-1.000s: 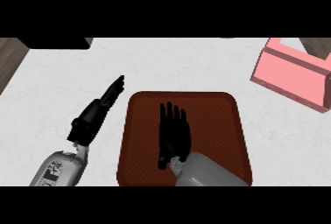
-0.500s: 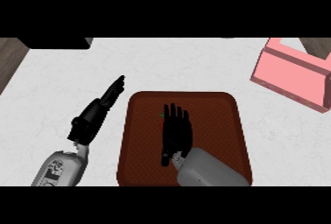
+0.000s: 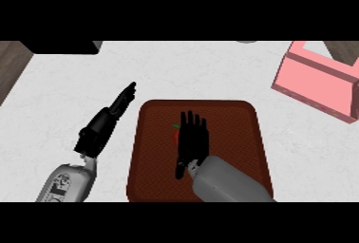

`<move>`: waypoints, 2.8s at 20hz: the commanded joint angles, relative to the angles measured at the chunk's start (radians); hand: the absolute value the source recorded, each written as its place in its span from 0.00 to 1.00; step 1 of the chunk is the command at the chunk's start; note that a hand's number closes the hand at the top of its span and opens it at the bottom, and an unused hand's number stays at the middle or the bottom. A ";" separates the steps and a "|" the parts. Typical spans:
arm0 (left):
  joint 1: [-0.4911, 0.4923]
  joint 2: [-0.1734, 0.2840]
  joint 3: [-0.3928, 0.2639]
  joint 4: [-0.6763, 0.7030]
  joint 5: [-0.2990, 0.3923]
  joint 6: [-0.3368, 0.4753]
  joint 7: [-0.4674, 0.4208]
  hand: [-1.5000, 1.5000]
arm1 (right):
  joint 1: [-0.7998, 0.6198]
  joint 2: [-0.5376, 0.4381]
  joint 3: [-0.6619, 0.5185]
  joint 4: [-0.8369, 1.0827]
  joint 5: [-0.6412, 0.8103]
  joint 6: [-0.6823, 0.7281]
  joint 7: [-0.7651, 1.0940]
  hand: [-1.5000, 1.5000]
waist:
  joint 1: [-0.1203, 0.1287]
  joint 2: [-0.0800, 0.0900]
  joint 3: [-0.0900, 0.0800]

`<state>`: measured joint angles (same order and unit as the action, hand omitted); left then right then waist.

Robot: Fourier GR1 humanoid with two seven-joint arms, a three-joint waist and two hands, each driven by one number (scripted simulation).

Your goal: Pick the bell pepper from the tray and place it in the cardboard box

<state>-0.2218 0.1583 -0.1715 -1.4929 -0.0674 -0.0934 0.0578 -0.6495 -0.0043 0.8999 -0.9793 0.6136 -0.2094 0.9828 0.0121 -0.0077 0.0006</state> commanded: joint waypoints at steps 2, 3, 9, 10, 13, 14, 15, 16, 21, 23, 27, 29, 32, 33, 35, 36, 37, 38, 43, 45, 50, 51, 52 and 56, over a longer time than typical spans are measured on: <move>0.030 0.038 0.049 -0.039 0.041 -0.066 -0.005 0.50 | -0.064 0.004 -0.007 0.056 -0.055 0.023 -0.004 1.00 | 0.009 0.010 0.000; -0.035 -0.018 0.026 0.008 -0.010 -0.009 0.008 0.50 | 0.021 0.004 -0.019 0.100 -0.002 -0.015 -0.100 1.00 | -0.004 0.010 0.000; 0.043 0.019 0.051 -0.066 0.026 -0.065 0.032 0.50 | -0.009 0.004 -0.010 0.147 0.048 -0.019 -0.143 1.00 | -0.001 0.009 0.000; -0.005 -0.031 0.024 0.008 -0.033 -0.012 -0.003 0.50 | -0.012 0.004 0.000 0.107 0.073 -0.008 -0.115 1.00 | -0.007 0.009 -0.001; 0.019 -0.032 0.020 -0.009 -0.022 -0.029 -0.009 0.50 | -0.024 0.004 0.071 0.149 0.086 -0.109 -0.085 1.00 | 0.007 0.011 0.000; 0.023 0.005 0.050 -0.051 0.007 -0.055 0.026 0.50 | -0.070 -0.010 -0.018 0.207 0.123 -0.075 -0.160 1.00 | 0.001 0.009 0.000; 0.040 0.013 0.060 -0.062 0.028 -0.079 0.013 0.50 | -0.005 -0.070 0.001 0.048 0.146 -0.038 -0.085 1.00 | -0.012 0.005 -0.001; -0.001 -0.001 0.068 -0.018 0.015 -0.049 0.038 0.50 | -0.001 -0.164 -0.037 0.076 0.117 -0.082 -0.165 1.00 | -0.018 0.007 0.000; 0.029 0.000 0.054 -0.038 -0.012 -0.035 0.019 0.50 | 0.032 -0.467 -0.210 0.029 0.013 -0.119 -0.346 1.00 | -0.025 0.005 0.000; 0.035 0.005 0.070 -0.011 -0.001 -0.047 -0.019 0.50 | 0.056 -0.528 -0.216 -0.023 0.056 -0.144 -0.343 1.00 | -0.029 0.004 -0.001; 0.086 -0.003 0.033 -0.111 -0.017 -0.046 0.035 0.50 | 0.058 -0.629 -0.264 -0.241 0.081 -0.068 -0.257 1.00 | -0.026 -0.002 -0.001; 0.028 -0.051 0.026 -0.048 -0.039 -0.006 0.049 0.50 | 0.100 -0.653 -0.276 -0.373 0.100 -0.065 -0.217 1.00 | -0.039 -0.001 -0.002; 0.074 -0.033 0.034 -0.027 -0.059 -0.010 -0.027 0.50 | 0.164 -0.693 -0.298 -0.582 0.102 -0.018 -0.154 1.00 | -0.040 -0.001 -0.002; 0.052 -0.045 0.021 -0.088 -0.060 -0.002 0.040 0.50 | 0.168 -0.734 -0.334 -0.610 0.083 0.003 -0.188 1.00 | -0.033 0.000 -0.001; -0.001 -0.055 0.052 -0.010 -0.039 -0.001 0.055 0.50 | 0.174 -0.741 -0.337 -0.762 0.079 0.027 -0.132 1.00 | -0.052 -0.003 -0.002; 0.044 -0.033 0.051 -0.005 -0.044 -0.022 -0.008 0.50 | 0.159 -0.736 -0.376 -0.778 0.072 0.041 -0.110 1.00 | -0.036 0.001 -0.002; 0.065 -0.016 0.054 -0.032 -0.043 -0.029 -0.007 0.50 | 0.178 -0.763 -0.400 -0.837 0.080 0.010 -0.103 1.00 | -0.041 -0.002 -0.002; 0.013 0.011 0.083 -0.076 0.005 -0.078 0.059 0.50 | 0.155 -0.746 -0.420 -0.833 0.096 0.043 -0.066 1.00 | -0.027 0.001 -0.001; 0.016 -0.044 0.053 0.004 -0.052 -0.025 -0.004 0.50 | 0.192 -0.753 -0.543 -0.998 0.089 0.096 0.054 1.00 | -0.029 0.004 -0.001; 0.012 -0.033 0.070 -0.005 -0.034 -0.047 0.001 0.50 | 0.181 -0.760 -0.593 -1.022 0.089 0.166 0.080 1.00 | -0.022 0.005 -0.001; 0.034 -0.021 0.083 -0.031 -0.024 -0.070 0.015 0.50 | 0.172 -0.790 -0.754 -0.939 0.046 0.209 -0.006 1.00 | -0.016 0.006 -0.001; -0.031 -0.037 0.090 -0.014 -0.032 -0.056 0.042 0.50 | 0.141 -0.741 -0.735 -0.902 0.086 0.219 0.009 1.00 | -0.013 0.007 -0.001; 0.080 -0.032 0.044 -0.114 -0.031 -0.084 0.043 0.50 | 0.138 -0.717 -0.734 -0.815 0.119 0.171 -0.058 1.00 | -0.004 0.007 -0.001; 0.051 -0.018 0.084 -0.048 -0.028 -0.096 0.003 0.50 | 0.080 -0.712 -0.830 -0.686 0.093 0.177 -0.167 1.00 | -0.005 0.009 -0.001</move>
<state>-0.1951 0.1240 -0.1015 -1.5314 -0.1061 -0.1618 0.0769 -0.5365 -0.7294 0.1401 -1.7703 0.7043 -0.0341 0.8998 0.0029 -0.0001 -0.0004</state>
